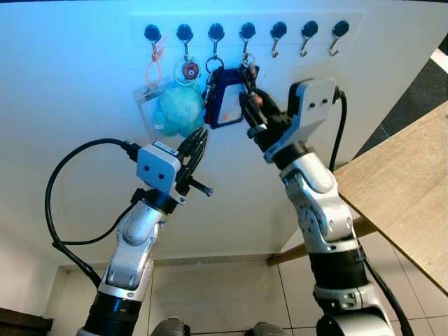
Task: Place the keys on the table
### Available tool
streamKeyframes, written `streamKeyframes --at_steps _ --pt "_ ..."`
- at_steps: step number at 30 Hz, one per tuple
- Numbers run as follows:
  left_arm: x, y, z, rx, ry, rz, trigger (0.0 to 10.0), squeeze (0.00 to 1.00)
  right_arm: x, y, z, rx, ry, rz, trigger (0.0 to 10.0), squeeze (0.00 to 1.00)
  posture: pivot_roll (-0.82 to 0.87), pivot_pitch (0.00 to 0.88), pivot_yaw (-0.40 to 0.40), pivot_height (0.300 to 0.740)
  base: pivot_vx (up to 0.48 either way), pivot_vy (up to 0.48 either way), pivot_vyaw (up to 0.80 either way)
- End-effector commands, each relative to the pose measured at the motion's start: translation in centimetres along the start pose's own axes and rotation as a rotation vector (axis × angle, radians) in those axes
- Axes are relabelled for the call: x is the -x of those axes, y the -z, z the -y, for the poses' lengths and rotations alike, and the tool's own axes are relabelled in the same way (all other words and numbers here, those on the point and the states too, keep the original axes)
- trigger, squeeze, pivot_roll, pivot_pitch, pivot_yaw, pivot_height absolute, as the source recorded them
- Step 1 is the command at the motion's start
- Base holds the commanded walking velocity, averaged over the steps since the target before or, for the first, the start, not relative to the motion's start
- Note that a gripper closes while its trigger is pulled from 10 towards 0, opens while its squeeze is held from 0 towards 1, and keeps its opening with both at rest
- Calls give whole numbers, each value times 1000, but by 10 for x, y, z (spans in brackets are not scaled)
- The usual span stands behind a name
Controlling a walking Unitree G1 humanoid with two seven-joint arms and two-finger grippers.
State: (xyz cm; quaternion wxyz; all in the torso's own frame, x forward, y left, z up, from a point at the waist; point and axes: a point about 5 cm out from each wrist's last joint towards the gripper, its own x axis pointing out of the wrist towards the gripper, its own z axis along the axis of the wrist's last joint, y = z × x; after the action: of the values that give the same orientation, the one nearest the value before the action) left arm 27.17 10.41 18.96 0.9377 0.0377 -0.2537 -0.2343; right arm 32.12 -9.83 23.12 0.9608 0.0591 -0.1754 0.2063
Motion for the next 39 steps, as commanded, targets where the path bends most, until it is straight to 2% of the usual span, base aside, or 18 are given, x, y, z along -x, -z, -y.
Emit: streamKeyframes --at_steps 1,7,8,10,11,15,16,17,21,25,29,30,32,33,34,35,38,39 --pt "-1 0 2 7 3 1 10000 0 1 0 2 2 14 -5 10000 1000 22 100 8 740 0 0 0" --pt "-1 0 3 7 5 1 10000 0 2 1 3 9 23 0 10000 1000 19 98 7 740 0 0 0" --pt "-1 0 3 7 5 1 10000 0 2 2 3 11 28 -3 10000 898 19 98 7 740 0 0 0" --pt "-1 0 3 8 5 1 10000 0 3 3 4 13 31 -6 10000 898 19 98 7 740 0 0 0" --pt "-1 0 3 8 5 1 10000 0 4 5 5 13 39 -8 10000 0 20 96 6 740 0 0 0" --pt "-1 0 4 7 6 2 10000 0 8 13 8 0 50 -14 10000 0 22 94 6 740 0 0 0" --pt "-1 -1 4 6 7 4 10000 0 11 20 9 -43 41 -13 10000 0 23 93 6 740 0 0 0" --pt "-1 -1 4 6 7 4 10000 0 11 20 9 -43 41 -13 10000 0 23 93 6 740 0 0 0" --pt "-1 -1 3 1 8 6 10000 0 10 28 -3 -129 -88 -29 10000 0 27 90 7 740 0 0 0" --pt "-1 -1 3 -1 8 6 10000 0 10 35 -8 -176 -121 -42 10000 0 27 89 6 740 0 0 0" --pt "-1 -2 3 -4 7 7 10000 0 10 45 -6 -320 -87 -34 10000 0 34 94 2 740 0 0 0" --pt "-1 -2 3 -4 7 7 10000 0 10 45 -6 -320 -87 -34 10000 0 34 94 2 740 0 0 0" --pt "-2 -2 2 -6 3 8 10000 0 10 51 -4 -435 -65 -22 10000 0 37 97 0 740 0 0 0" --pt "-2 -2 2 -6 3 8 10000 0 10 51 -4 -435 -65 -22 10000 0 37 97 0 740 0 0 0" --pt "-1 -2 2 -7 1 9 10000 0 10 54 -3 -510 -52 -11 10000 0 37 98 -1 740 0 0 0" --pt "-1 -2 2 -7 1 9 10000 0 10 54 -3 -510 -52 -11 10000 0 37 98 -1 740 0 0 0" --pt "-1 -3 1 -10 -2 9 10000 0 8 62 2 -721 -1 36 10000 0 44 100 -1 740 0 0 0" --pt "-1 -3 1 -10 -2 9 10000 0 8 62 2 -721 -1 36 10000 0 44 100 -1 740 0 0 0"
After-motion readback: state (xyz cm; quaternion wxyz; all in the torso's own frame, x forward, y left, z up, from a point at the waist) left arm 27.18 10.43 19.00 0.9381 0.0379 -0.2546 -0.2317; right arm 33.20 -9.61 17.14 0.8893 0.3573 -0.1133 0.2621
